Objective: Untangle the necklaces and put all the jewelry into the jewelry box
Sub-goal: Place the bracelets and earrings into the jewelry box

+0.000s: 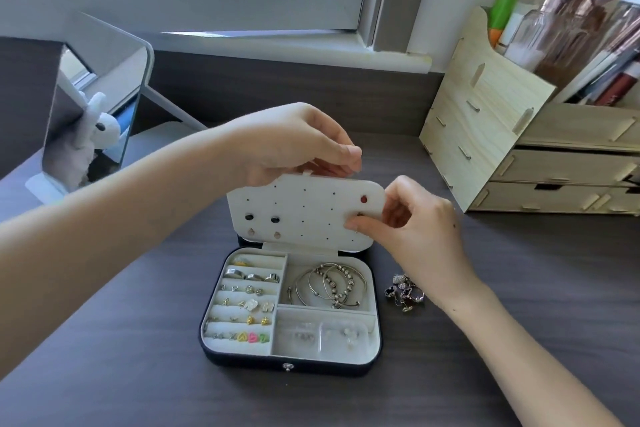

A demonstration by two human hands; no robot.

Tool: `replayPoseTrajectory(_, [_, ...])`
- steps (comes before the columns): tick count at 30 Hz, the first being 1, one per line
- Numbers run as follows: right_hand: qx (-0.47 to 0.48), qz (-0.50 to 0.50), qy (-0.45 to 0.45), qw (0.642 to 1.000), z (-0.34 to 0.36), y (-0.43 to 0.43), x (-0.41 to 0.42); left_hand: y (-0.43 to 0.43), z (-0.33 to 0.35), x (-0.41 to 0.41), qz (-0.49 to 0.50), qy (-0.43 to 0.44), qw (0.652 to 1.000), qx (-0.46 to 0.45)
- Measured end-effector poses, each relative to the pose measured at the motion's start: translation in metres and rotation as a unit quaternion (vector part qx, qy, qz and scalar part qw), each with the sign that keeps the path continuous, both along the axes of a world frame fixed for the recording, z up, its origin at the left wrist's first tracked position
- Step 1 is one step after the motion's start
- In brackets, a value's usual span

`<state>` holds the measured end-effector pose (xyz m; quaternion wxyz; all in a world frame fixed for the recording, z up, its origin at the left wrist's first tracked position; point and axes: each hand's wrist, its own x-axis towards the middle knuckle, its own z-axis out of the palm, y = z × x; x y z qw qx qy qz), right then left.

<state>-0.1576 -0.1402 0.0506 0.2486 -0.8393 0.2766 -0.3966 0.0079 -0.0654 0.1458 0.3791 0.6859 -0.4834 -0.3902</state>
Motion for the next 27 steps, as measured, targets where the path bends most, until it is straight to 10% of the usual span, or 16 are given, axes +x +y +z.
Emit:
replayPoseTrajectory(15, [-0.11,0.121,-0.053,0.985,-0.019,0.002,-0.014,-0.031,-0.034,0.014,-0.35,-0.078,0.925,0.129])
replayPoseTrajectory(27, [-0.149,0.137,-0.046,0.978,-0.015,0.007,-0.015,-0.044,-0.051,0.017,-0.435,-0.035,0.891,0.123])
